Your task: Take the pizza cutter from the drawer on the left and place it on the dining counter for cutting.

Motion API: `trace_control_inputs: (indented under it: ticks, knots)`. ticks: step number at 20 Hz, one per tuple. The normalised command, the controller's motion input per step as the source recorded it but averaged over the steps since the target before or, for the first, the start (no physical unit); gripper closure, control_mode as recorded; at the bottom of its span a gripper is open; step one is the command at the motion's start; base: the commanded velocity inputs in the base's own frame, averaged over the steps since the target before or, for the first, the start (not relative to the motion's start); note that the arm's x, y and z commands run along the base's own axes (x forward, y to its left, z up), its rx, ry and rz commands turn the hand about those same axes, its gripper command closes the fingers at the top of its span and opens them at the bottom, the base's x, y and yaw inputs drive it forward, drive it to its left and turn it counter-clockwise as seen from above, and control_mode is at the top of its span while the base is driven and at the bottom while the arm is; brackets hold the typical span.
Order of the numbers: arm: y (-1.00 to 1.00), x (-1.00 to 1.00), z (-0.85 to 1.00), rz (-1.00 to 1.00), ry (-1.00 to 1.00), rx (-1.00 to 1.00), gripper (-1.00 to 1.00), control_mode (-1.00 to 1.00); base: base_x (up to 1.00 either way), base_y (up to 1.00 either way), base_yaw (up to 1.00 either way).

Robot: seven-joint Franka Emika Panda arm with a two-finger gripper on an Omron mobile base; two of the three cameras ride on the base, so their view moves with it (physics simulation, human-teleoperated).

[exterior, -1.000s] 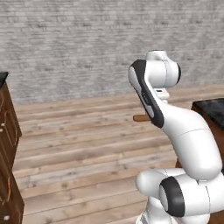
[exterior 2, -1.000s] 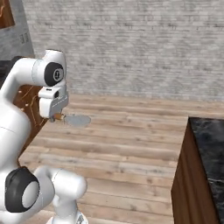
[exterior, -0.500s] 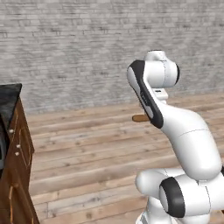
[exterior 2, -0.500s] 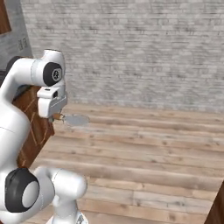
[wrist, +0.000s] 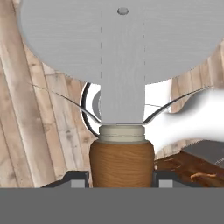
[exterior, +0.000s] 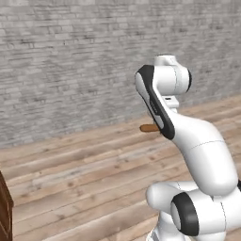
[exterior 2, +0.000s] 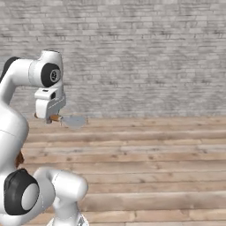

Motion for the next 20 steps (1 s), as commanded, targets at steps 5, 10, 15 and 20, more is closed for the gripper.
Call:
trace_control_inputs:
  ticks: [5,10,15,20]
  knots:
    - [0.0,0.0,0.0,0.0,0.0,0.0,1.0,1.0,0.98,0.39,-0.53]
    - [0.0,0.0,0.0,0.0,0.0,0.0,1.0,1.0,1.0,0.67,-0.54]
    - [0.0,0.0,0.0,0.0,0.0,0.0,1.0,1.0,0.95,0.86,-0.59]
    - [0.0,0.0,0.0,0.0,0.0,0.0,1.0,1.0,0.75,0.76,-0.68]
